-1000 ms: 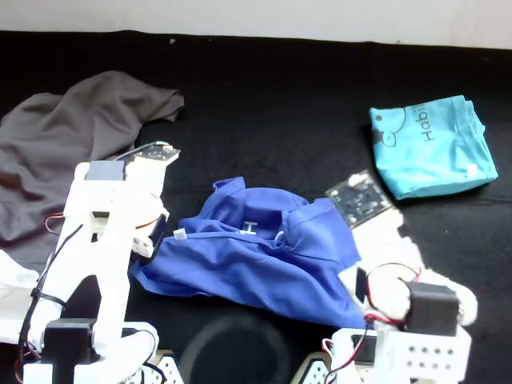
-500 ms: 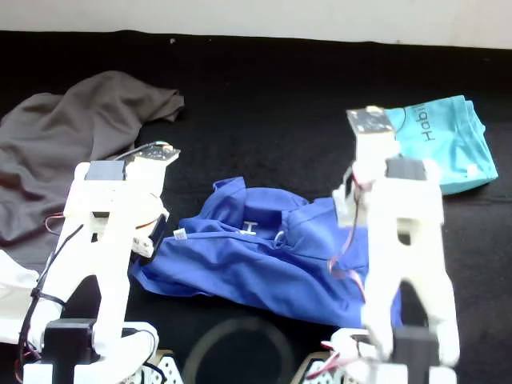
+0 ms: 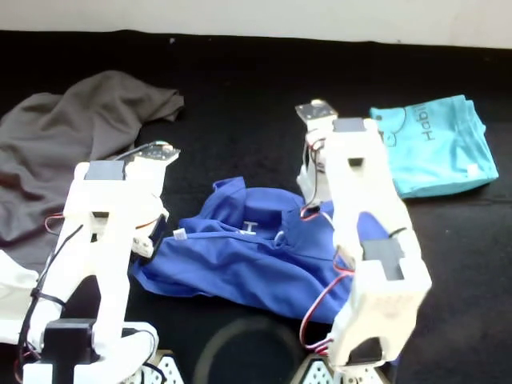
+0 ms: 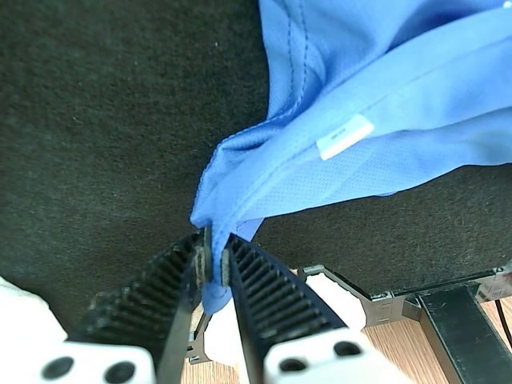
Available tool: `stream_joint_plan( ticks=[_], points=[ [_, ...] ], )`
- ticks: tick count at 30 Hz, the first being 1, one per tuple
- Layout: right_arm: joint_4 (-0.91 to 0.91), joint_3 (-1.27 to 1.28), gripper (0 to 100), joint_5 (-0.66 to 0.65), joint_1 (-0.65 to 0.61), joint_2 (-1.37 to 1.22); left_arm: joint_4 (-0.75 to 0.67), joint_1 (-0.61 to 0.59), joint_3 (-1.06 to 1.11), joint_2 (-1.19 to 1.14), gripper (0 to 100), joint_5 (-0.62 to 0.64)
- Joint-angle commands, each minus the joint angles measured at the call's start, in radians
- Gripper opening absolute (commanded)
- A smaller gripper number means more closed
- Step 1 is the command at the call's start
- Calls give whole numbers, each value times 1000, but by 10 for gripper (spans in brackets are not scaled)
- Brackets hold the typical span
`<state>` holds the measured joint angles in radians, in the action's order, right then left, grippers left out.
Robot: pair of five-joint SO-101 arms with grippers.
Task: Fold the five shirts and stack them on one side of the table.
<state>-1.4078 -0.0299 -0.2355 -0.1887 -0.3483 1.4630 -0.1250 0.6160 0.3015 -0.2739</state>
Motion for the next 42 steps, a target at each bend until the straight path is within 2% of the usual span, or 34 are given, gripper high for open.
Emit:
stream_joint_plan(
  ticks=[1, 6, 11, 13, 16, 20, 22, 33, 39, 42],
  points=[
    [8, -91, 238, -11, -2, -65, -9, 13, -5, 35, 8, -5],
    [8, -156, 229, -11, -7, -125, -9, 15, -5, 35, 8, -5],
    [8, -193, 44, -11, -5, -133, -9, 15, -5, 35, 8, -5],
    [8, -191, 5, -11, -5, -133, -9, 15, -5, 35, 8, -5],
    [4, -186, 48, -11, -5, -134, -9, 16, -5, 35, 8, -5],
    [-19, -191, 190, -11, -5, -134, -9, 16, -5, 35, 8, -5],
    [-19, -186, 220, -12, -2, -134, -9, 16, -5, 35, 8, -5],
    [-19, -189, 190, -8, -1, -251, -9, 15, -5, 35, 8, -5],
    [-19, -194, 64, -6, -1, -173, -9, 13, -5, 27, 8, -5],
    [-39, -186, 47, -6, 7, -96, -9, 15, -5, 27, 8, -5]
  ],
)
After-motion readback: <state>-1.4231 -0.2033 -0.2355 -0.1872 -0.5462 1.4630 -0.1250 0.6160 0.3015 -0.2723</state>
